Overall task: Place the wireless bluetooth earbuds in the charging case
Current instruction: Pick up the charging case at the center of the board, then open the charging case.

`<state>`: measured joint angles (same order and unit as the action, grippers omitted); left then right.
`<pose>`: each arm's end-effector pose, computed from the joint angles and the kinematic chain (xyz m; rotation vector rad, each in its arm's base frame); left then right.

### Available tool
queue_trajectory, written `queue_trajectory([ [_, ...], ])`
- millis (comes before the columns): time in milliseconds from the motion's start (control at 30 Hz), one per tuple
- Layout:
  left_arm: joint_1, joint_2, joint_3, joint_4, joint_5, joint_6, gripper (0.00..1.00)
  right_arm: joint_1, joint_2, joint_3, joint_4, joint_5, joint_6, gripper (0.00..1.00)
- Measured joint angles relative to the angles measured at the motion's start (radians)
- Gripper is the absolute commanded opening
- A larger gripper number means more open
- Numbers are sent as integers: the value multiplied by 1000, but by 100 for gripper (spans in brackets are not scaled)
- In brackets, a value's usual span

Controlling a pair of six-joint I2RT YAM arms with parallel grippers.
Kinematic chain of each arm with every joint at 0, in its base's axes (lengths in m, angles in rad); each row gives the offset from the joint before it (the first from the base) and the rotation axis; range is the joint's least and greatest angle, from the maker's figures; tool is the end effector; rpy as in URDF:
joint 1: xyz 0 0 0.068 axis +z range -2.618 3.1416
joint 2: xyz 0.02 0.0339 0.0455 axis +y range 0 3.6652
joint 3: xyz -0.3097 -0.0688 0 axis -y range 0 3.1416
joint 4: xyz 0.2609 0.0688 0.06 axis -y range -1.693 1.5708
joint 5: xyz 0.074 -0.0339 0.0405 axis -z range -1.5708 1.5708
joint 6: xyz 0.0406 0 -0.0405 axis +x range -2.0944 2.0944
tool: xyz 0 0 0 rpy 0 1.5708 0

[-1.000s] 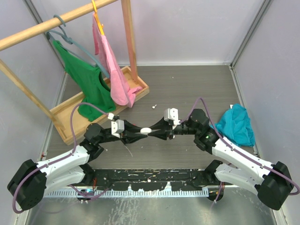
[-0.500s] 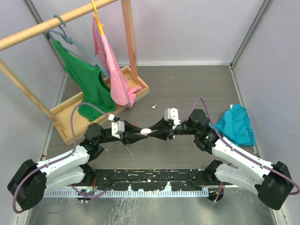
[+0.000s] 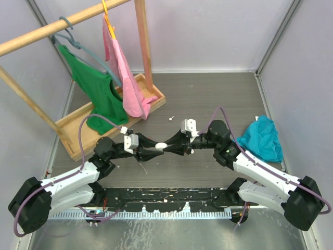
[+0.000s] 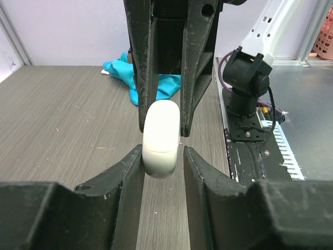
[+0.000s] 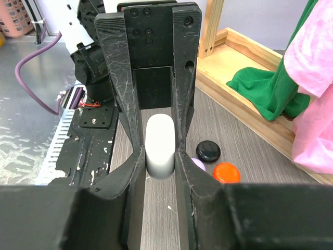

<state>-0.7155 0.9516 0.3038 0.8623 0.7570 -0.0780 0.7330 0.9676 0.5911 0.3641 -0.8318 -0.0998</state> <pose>0.1218 -0.1428 0.2781 1.0667 1.0842 -1.1544 0.1362 0.1630 0.3272 -1.2529 1.1511 1.1341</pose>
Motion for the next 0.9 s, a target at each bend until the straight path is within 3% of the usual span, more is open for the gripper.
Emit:
queue_trajectory([
  [100,-2,0,0,2,0,-7,34,0,3,0,6,0,2,10],
  [233,-2,0,0,4,-1,-12,17,0,4,0,10,-3,7,10],
  [367,-2,7,0,10,0,-14,2,0,3,-1,11,-8,10,23],
  [533,-2,13,0,16,10,-12,0,0,-9,-12,16,0,16,41],
  [900,-2,15,0,10,14,22,0,1,-48,-19,25,102,28,51],
])
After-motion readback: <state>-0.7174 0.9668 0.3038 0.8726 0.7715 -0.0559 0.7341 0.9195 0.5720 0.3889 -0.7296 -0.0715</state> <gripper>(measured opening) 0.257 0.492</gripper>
